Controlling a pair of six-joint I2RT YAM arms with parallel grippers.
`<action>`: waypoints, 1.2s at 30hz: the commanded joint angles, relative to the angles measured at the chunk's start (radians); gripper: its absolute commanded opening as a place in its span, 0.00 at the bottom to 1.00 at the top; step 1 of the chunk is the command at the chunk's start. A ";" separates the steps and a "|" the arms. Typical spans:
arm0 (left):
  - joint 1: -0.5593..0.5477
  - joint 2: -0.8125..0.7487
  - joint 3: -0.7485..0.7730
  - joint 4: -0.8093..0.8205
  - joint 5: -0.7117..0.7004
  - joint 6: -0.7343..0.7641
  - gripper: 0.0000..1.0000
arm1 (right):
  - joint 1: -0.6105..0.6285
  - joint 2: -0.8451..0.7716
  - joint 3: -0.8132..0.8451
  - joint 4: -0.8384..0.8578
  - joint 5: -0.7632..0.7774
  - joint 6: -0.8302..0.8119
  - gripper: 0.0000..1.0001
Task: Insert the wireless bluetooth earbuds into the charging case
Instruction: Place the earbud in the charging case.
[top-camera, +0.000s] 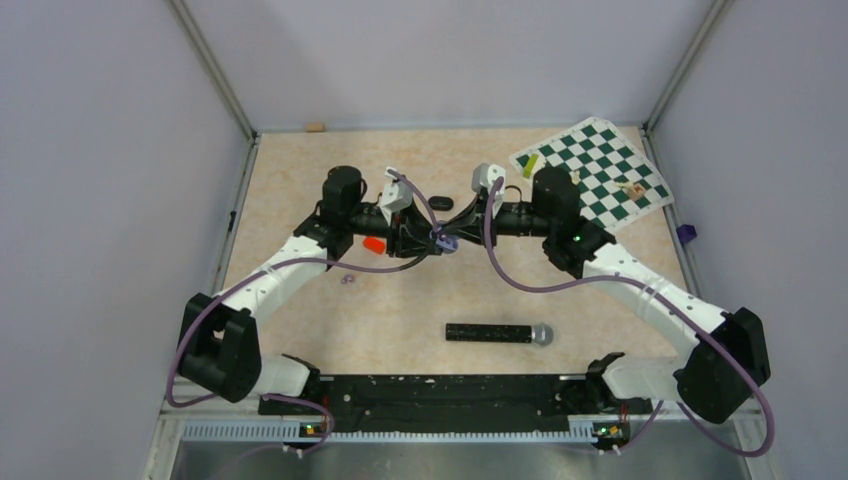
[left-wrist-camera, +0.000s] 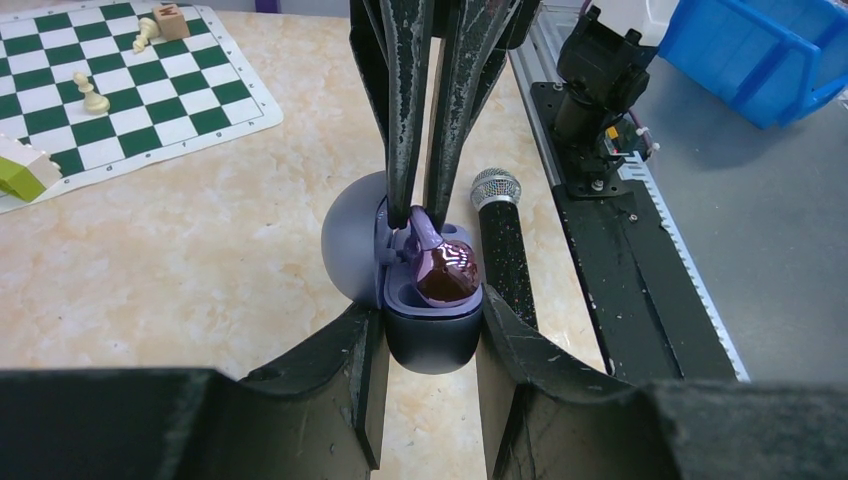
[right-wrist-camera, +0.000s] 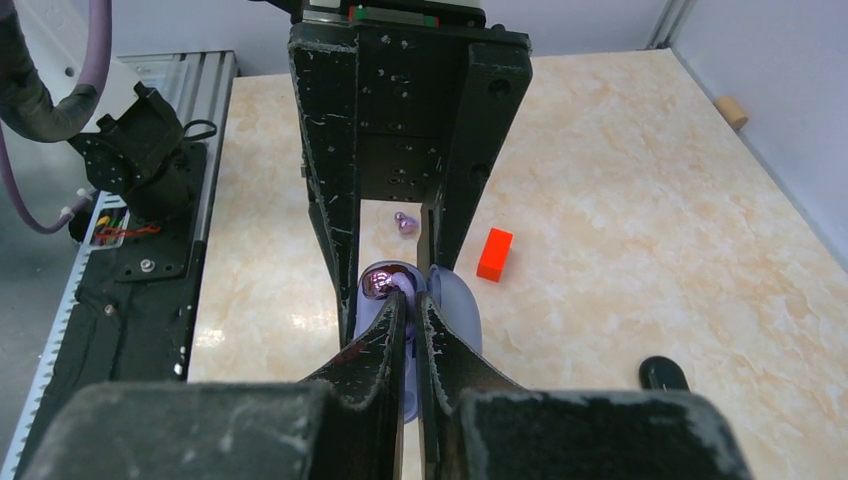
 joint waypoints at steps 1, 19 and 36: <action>0.001 -0.018 -0.004 0.060 0.016 -0.014 0.00 | 0.020 0.013 -0.009 0.060 0.014 0.013 0.03; 0.021 -0.033 -0.025 0.158 -0.001 -0.099 0.00 | 0.028 0.020 -0.007 0.043 0.052 -0.014 0.00; 0.027 -0.033 -0.032 0.186 -0.015 -0.123 0.00 | 0.053 0.019 0.028 -0.009 0.038 -0.035 0.25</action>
